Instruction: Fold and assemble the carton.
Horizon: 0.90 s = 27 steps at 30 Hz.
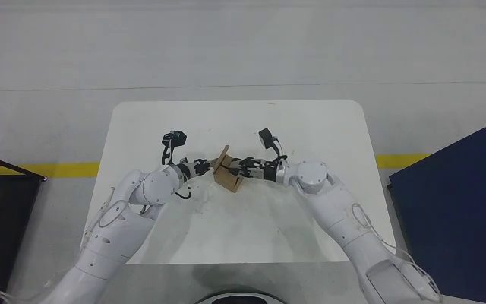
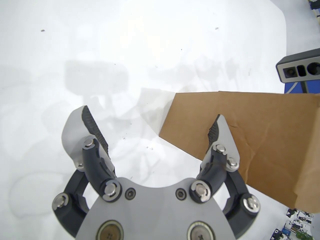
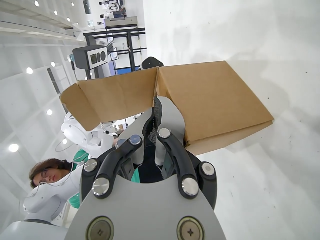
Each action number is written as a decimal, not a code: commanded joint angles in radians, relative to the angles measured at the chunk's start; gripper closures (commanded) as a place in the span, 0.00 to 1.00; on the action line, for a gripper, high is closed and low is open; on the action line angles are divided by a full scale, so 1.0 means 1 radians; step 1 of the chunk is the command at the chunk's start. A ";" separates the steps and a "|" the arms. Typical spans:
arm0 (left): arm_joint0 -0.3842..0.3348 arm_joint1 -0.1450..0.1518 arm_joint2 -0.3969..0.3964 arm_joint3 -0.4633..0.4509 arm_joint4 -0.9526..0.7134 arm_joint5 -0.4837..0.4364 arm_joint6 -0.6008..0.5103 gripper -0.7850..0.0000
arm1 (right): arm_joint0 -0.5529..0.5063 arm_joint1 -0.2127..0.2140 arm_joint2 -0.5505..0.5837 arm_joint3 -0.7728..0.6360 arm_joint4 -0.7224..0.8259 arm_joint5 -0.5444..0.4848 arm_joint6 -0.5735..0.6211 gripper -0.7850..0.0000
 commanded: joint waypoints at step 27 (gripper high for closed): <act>0.022 0.007 -0.032 -0.021 -0.081 -0.090 -0.095 0.00 | -0.068 0.016 0.021 -0.146 -0.087 0.049 -0.049 1.00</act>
